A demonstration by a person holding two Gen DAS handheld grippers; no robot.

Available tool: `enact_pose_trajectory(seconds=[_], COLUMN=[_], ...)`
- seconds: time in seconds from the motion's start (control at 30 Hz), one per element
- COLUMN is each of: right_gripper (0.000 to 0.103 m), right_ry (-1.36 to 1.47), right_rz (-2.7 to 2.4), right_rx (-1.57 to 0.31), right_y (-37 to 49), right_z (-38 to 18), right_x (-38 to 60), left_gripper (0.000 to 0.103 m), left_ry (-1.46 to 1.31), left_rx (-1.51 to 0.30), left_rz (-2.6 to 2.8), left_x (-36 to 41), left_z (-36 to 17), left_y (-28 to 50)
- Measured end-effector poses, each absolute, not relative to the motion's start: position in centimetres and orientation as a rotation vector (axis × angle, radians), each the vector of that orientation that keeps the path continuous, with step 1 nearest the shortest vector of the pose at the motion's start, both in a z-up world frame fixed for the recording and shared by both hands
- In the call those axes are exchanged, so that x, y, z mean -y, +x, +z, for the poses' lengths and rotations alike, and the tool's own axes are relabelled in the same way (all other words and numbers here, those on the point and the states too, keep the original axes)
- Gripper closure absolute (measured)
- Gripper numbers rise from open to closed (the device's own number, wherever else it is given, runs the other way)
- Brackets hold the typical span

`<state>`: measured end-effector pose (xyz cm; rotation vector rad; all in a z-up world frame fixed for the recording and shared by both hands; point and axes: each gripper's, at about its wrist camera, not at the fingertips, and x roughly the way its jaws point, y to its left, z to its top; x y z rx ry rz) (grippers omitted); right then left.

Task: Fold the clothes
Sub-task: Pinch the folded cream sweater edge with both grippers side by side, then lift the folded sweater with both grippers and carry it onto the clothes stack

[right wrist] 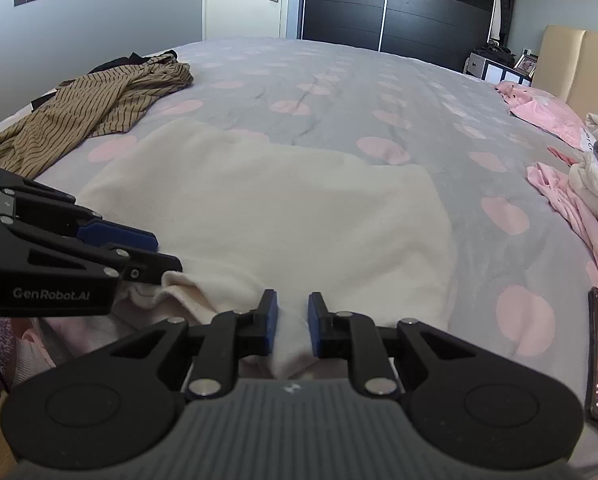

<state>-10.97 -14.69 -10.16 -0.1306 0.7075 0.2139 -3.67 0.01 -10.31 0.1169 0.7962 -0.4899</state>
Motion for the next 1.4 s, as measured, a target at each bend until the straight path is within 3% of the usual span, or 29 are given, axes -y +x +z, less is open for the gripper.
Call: enact_pose_trajectory(seconds=[0.1,0.13,0.17,0.2,0.27,0.33,0.43,0.7,0.8,1.23,1.4], right_gripper=[0.083,0.076,0.064,0.059,0.052,0.040,0.031,0.030,0.037,0.039,0.052], right_ry=[-0.101,-0.085,-0.067,-0.050,-0.028,0.005,0.083,0.308,0.381,0.372,0.401], right_rz=[0.223,0.217,0.207,0.197,0.157,0.112,0.086,0.148,0.165,0.288,0.288], right_rx=[-0.721,-0.712,-0.697,-0.682,-0.654,-0.658,-0.694,-0.828,-0.874,-0.852,-0.842], right_y=[-10.7,-10.6,-10.6,-10.5,-10.1,-9.2,-7.6,-3.1,-2.3,-1.3,-1.0], right_z=[-9.3,-8.8,-8.3,-7.8,-6.9,-6.5,-6.6,-8.8,-10.1,-12.4,-12.4], right_x=[15.3,15.7,16.2,16.6,17.8,19.3,21.3,25.6,26.5,23.8,23.6], left_gripper=[0.079,0.079,0.072,0.056,0.041,0.040,0.040,0.046,0.047,0.050,0.061], left_ry=[0.068,0.052,0.037,0.022,-0.022,-0.077,-0.172,-0.503,-0.546,-0.506,-0.485], left_rx=[-0.775,-0.753,-0.724,-0.695,-0.650,-0.640,-0.710,-0.928,-0.962,-0.935,-0.898], left_rz=[-0.484,-0.470,-0.442,-0.414,-0.353,-0.288,-0.237,-0.380,-0.429,-0.481,-0.500], left_x=[-0.7,-1.2,-1.8,-2.5,-4.0,-5.8,-8.3,-12.3,-12.6,-10.7,-10.1], left_z=[-9.5,-9.0,-8.5,-8.0,-7.1,-6.7,-7.4,-12.5,-13.7,-14.6,-14.6], left_y=[-3.8,-3.8,-3.8,-3.7,-3.3,-2.3,-0.4,4.0,4.5,5.4,5.3])
